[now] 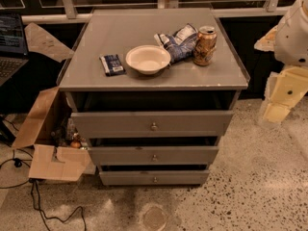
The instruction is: Open bottom drawer
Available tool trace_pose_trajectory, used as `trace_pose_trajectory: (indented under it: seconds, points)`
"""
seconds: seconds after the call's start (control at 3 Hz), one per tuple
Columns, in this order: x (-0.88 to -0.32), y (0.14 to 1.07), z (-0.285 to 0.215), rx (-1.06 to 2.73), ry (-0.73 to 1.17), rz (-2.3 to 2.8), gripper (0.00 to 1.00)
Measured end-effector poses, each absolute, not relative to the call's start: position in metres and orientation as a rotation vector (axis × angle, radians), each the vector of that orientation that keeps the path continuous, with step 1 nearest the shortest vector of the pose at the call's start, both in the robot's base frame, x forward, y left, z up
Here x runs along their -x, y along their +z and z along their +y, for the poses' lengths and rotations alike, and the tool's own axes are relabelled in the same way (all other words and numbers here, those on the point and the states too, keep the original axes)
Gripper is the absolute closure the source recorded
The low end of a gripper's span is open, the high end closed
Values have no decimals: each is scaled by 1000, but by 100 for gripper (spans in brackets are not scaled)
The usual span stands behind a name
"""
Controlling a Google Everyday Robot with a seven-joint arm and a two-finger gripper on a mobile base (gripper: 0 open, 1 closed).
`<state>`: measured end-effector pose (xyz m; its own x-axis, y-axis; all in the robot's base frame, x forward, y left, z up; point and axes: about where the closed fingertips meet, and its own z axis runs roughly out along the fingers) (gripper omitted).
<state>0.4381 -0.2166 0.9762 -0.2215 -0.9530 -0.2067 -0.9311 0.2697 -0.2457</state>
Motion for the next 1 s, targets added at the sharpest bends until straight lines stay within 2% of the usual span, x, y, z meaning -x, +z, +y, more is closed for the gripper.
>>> trace_pose_trajectory:
  seconds: [0.67,1.0]
  points:
    - [-438,977,-209,1702,-75,2205,0]
    - [-426,954,-198,1586,43,2200,0]
